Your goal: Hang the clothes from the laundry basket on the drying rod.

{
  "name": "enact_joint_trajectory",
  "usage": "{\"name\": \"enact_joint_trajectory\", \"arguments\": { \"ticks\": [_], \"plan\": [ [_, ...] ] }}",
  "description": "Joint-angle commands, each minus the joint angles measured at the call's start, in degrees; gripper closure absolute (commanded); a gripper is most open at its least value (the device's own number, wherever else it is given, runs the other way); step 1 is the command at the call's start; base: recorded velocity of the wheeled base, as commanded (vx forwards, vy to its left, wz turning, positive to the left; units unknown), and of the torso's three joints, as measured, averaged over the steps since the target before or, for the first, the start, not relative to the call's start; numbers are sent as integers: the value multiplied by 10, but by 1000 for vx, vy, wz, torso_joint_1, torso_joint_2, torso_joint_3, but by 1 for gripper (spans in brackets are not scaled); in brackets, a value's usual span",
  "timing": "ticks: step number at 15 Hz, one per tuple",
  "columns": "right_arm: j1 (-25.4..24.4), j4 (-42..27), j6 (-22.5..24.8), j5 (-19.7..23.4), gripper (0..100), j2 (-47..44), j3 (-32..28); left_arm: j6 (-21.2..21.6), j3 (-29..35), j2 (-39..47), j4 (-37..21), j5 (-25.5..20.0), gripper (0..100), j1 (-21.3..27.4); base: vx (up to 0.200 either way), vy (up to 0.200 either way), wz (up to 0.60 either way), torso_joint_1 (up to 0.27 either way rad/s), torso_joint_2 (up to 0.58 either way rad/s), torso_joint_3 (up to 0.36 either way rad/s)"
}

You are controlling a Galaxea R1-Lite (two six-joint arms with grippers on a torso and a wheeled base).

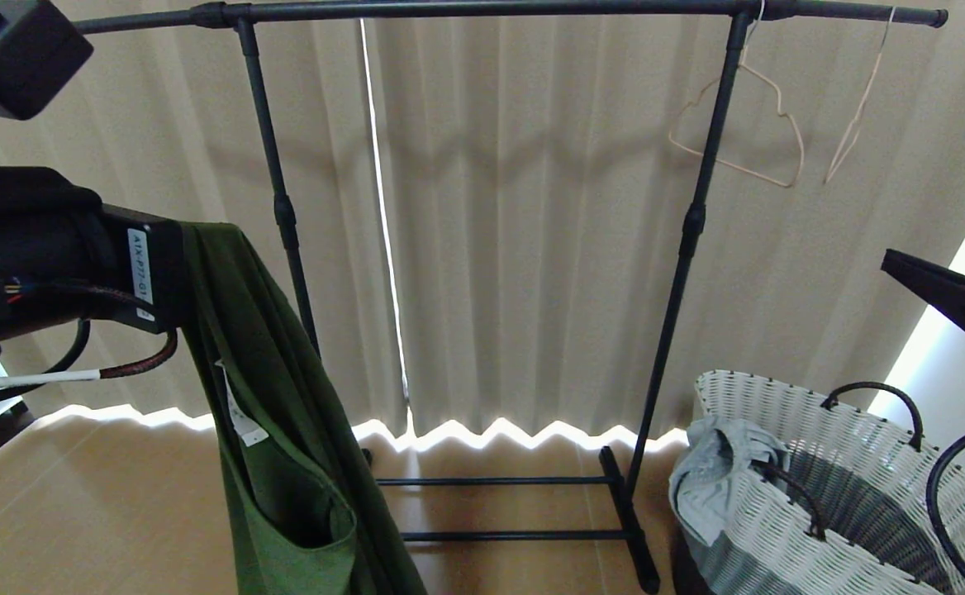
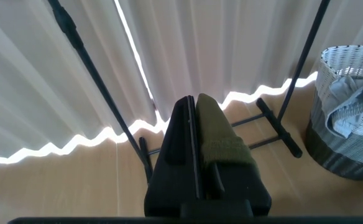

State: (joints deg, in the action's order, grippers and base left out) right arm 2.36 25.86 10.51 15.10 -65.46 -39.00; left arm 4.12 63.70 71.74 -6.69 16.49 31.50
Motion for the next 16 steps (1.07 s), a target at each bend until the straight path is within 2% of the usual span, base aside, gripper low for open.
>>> {"name": "enact_joint_trajectory", "arguments": {
  "ticks": [1, 4, 8, 16],
  "plan": [
    [0, 1, 0, 0, 0, -3, 0, 0, 0, 0, 1, 0, 100, 0, 0, 0, 0, 17, -173, -159],
    [0, 4, 0, 0, 0, -8, 0, 0, 0, 0, 1, 0, 100, 0, 0, 0, 0, 54, -235, -281],
    [0, 4, 0, 0, 0, -9, 0, 2, 0, -1, 1, 0, 100, 1, 0, 0, 0, 110, -518, -326],
    [2, -3, 2, -5, 0, -9, -6, 7, -17, -13, 1, 0, 100, 1, 0, 0, 0, 170, -468, -308]
  ]
}}
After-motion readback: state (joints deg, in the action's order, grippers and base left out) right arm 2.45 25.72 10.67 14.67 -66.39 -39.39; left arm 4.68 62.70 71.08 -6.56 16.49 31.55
